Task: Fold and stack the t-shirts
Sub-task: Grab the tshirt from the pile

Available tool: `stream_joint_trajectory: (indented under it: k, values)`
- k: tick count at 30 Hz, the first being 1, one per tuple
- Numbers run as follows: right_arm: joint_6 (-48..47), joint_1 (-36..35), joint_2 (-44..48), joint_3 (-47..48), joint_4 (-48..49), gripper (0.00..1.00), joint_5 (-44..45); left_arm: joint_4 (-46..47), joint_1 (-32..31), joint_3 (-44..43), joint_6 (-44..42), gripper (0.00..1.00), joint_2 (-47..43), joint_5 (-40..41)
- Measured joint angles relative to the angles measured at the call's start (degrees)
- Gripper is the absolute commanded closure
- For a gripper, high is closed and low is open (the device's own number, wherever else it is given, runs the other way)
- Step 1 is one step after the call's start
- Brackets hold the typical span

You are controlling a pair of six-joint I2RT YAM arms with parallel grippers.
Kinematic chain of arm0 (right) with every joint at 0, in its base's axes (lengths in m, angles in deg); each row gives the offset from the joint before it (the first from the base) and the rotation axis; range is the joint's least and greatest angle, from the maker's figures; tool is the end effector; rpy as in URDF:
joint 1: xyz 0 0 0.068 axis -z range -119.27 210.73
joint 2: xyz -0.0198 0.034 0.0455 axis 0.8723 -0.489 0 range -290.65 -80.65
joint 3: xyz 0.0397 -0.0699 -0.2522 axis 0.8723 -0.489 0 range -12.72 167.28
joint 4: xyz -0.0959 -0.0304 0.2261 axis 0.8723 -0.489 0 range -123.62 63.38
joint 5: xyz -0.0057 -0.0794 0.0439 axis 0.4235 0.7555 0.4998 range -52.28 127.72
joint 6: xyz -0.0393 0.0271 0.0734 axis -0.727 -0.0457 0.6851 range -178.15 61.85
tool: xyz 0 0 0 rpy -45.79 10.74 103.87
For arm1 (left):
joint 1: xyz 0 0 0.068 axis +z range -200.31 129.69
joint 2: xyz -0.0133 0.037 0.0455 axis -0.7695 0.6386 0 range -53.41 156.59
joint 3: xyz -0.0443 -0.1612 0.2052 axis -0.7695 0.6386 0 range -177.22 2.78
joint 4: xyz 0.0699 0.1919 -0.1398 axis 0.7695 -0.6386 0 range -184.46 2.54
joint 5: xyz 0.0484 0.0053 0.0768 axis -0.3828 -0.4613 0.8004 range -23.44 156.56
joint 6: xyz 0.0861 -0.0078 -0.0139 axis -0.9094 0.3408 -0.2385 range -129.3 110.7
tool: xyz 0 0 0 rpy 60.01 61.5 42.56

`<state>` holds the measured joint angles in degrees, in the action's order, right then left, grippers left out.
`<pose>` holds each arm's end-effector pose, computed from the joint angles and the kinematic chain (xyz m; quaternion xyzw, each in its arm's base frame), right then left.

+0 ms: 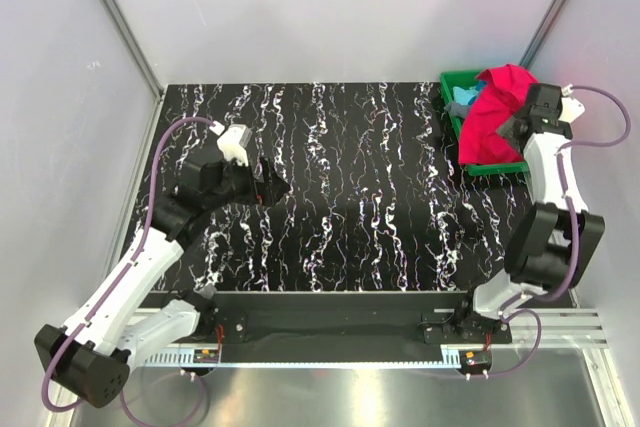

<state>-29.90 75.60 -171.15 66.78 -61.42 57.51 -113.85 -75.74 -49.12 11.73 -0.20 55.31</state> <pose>0.3431 -0.1183 0.2786 0.3955 0.8251 -0.1150 0.3866 0.2023 -0.1131 0.3031 0.0833 0.8491 -0.2801 0.4400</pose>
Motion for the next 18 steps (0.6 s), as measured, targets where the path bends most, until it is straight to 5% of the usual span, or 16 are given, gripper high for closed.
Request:
stream_joint_trajectory:
  k: [13,18]
  values:
    - [-1.1,8.8,-14.2,1.4,14.0,0.21,-12.1,0.1,0.0,0.0,0.0,0.01,0.0,-2.0]
    - [-1.6,9.2,-18.9,1.9,16.7,0.4,-14.7,0.2,0.0,0.0,0.0,0.01,0.2,-2.7]
